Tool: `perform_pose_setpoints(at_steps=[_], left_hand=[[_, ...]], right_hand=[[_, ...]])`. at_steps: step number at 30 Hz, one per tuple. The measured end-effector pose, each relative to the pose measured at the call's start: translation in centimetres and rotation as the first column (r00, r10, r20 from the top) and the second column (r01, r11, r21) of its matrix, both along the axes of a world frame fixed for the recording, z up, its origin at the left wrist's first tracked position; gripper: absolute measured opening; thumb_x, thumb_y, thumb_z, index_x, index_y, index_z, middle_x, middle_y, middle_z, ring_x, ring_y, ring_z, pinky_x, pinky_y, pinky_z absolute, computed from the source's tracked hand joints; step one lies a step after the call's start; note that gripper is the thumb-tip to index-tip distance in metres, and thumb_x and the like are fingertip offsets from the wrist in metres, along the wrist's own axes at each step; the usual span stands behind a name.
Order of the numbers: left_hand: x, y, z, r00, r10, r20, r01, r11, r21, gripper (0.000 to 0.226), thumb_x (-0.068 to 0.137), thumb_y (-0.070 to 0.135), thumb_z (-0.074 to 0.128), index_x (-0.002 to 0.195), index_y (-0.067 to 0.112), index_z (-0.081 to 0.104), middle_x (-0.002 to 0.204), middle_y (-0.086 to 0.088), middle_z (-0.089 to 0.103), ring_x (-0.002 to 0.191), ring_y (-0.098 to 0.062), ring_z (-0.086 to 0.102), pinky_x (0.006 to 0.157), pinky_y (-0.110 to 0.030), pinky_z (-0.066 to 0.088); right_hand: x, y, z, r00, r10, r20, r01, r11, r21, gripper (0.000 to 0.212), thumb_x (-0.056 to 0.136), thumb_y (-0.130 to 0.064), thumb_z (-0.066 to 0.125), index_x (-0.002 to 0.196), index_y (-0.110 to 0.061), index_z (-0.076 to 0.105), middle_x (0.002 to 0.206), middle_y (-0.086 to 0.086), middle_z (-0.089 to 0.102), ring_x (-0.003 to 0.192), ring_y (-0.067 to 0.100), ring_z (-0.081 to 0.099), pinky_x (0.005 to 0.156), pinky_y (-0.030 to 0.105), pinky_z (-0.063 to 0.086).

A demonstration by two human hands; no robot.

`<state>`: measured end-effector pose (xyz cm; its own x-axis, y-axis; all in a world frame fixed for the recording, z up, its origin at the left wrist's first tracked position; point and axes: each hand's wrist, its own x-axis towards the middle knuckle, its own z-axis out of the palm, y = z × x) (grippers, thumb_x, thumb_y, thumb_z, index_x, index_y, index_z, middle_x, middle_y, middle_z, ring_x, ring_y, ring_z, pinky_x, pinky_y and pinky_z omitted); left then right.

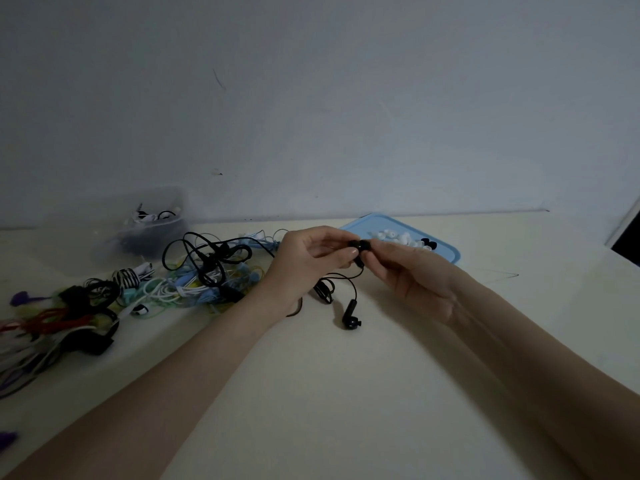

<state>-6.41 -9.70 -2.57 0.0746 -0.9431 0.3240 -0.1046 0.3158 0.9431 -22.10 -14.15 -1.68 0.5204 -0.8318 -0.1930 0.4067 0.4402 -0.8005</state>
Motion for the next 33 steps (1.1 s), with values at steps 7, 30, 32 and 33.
perform_pose_setpoints(at_steps=[7, 30, 32, 33], left_hand=[[-0.3, -0.4, -0.6, 0.956, 0.127, 0.265, -0.114, 0.991, -0.067, 0.021, 0.083, 0.005, 0.066, 0.089, 0.025, 0.065, 0.085, 0.006, 0.066, 0.075, -0.003, 0.062, 0.072, -0.019, 0.053], [0.2, -1.1, -1.2, 0.590, 0.135, 0.796, -0.159, 0.986, -0.050, 0.034, 0.093, 0.016, 0.050, 0.127, 0.015, 0.054, 0.110, -0.001, 0.049, 0.095, -0.013, 0.056, 0.084, -0.027, 0.047], [0.4, -1.0, -1.0, 0.609, 0.113, 0.785, -0.160, 0.987, -0.019, 0.038, 0.093, 0.018, 0.051, 0.131, 0.015, 0.049, 0.109, 0.002, 0.046, 0.097, -0.009, 0.054, 0.084, -0.023, 0.047], [0.5, -0.9, -0.9, 0.615, 0.100, 0.782, -0.154, 0.988, -0.005, 0.041, 0.093, 0.018, 0.051, 0.133, 0.015, 0.047, 0.109, 0.003, 0.045, 0.099, -0.009, 0.055, 0.087, -0.026, 0.048]], right_hand=[[-1.3, -1.0, 1.4, 0.682, -0.518, -0.517, 0.029, 0.725, -0.688, 0.009, 0.083, -0.006, 0.066, 0.081, 0.000, 0.071, 0.070, 0.010, 0.069, 0.057, 0.008, 0.061, 0.063, 0.014, 0.052], [-4.1, -3.5, 2.1, 0.053, -0.706, -0.706, -0.524, 0.582, -0.621, 0.017, 0.080, 0.001, 0.062, 0.092, -0.010, 0.069, 0.097, 0.012, 0.066, 0.085, 0.026, 0.060, 0.066, 0.023, 0.038], [-3.8, -3.4, 2.6, 0.100, -0.722, -0.684, -0.515, 0.551, -0.657, 0.020, 0.081, 0.000, 0.062, 0.097, -0.009, 0.070, 0.092, 0.009, 0.067, 0.082, 0.022, 0.059, 0.064, 0.021, 0.038], [-3.6, -3.2, 2.9, 0.140, -0.725, -0.675, -0.510, 0.531, -0.676, 0.020, 0.081, 0.000, 0.062, 0.098, -0.008, 0.071, 0.087, 0.008, 0.067, 0.079, 0.019, 0.060, 0.059, 0.017, 0.039]])
